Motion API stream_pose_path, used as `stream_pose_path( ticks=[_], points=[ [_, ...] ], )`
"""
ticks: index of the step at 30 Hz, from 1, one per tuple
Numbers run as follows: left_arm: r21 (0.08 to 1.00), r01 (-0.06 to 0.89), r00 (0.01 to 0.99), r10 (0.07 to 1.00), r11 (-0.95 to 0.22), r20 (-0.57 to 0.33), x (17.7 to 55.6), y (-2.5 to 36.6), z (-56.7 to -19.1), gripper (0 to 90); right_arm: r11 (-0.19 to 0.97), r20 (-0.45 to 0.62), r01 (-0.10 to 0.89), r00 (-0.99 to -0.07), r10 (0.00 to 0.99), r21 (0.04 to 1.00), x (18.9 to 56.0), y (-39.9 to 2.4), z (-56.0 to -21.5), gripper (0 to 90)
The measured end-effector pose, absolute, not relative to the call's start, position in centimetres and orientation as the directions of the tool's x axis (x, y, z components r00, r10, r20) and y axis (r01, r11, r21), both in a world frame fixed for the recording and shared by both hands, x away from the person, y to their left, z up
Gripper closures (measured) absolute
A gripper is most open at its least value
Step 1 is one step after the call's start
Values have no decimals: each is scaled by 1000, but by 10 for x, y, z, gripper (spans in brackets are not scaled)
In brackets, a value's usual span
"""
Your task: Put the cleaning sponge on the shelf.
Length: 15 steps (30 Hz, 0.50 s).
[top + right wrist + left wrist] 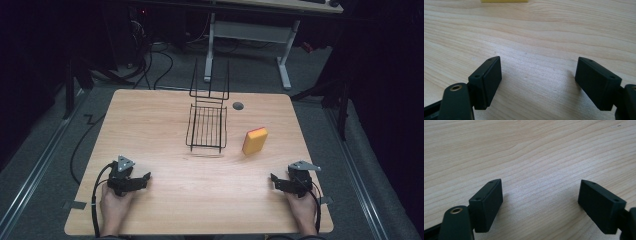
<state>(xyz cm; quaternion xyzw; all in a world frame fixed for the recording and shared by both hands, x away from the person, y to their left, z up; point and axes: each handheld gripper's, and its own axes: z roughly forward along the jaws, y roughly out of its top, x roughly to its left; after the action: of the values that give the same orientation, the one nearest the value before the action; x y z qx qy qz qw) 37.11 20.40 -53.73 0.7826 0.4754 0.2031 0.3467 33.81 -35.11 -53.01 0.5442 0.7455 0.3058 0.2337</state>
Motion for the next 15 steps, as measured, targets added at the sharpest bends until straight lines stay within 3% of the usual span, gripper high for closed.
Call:
stream_pose_path(
  ticks=[15],
  points=[
    [736, 604, 465, 885, -306, -13, 371, 204, -537, 208, 217, -13, 670, -295, 955, 710, 337, -349, -530, 213]
  ],
)
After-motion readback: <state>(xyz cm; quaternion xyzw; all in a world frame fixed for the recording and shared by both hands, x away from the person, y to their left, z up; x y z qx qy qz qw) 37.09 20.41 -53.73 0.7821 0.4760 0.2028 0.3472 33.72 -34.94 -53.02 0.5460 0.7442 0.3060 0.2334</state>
